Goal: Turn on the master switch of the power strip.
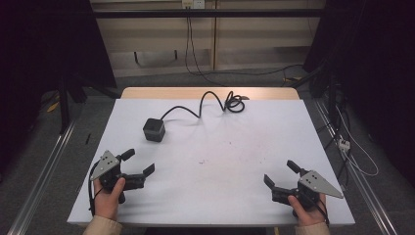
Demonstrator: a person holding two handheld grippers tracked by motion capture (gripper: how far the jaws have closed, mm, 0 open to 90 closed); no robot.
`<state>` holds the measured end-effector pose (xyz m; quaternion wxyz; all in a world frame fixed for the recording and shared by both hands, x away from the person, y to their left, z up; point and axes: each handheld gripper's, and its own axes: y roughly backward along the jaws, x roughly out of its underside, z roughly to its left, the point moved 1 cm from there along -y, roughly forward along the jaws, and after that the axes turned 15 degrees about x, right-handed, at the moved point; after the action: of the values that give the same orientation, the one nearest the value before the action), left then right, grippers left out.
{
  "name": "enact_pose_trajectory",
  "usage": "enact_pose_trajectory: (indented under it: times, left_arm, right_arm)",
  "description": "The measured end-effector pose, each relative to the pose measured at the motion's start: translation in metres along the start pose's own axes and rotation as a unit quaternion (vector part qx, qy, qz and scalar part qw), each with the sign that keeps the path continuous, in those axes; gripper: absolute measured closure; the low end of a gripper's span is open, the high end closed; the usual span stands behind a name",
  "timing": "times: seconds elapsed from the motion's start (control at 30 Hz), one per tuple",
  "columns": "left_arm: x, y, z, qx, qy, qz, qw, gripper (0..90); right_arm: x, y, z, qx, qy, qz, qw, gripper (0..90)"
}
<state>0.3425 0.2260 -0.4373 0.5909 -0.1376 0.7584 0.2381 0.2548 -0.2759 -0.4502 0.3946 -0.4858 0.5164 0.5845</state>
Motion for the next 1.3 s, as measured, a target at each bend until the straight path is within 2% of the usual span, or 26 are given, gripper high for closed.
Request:
enact_pose_trajectory:
  times: [0.3, 0.53, 0.6, 0.77, 1.3]
  left_arm:
    - [-0.002, -0.005, 0.000, 0.004, 0.000, 0.001, 1.0000, 3.2]
    - [-0.007, -0.010, 0.005, 0.000, 0.018, -0.003, 0.9998, 3.6]
    - [-0.009, -0.012, 0.007, -0.004, 0.015, 0.005, 0.9999, 4.8]
    - [-0.013, -0.017, 0.012, -0.006, 0.023, 0.010, 0.9997, 4.9]
    - [-0.023, -0.026, 0.030, -0.030, 0.033, 0.019, 0.9988, 9.8]
  right_arm:
    - [0.001, 0.003, -0.002, 0.002, -0.006, 0.002, 1.0000, 4.7]
    - [0.001, 0.004, -0.003, 0.001, -0.003, 0.001, 1.0000, 4.8]
    - [0.001, 0.004, -0.003, 0.000, 0.001, 0.000, 1.0000, 4.8]
    - [0.001, 0.004, -0.002, -0.001, 0.004, 0.000, 1.0000, 4.8]
    - [0.001, 0.005, -0.002, -0.002, 0.000, 0.000, 1.0000, 4.9]
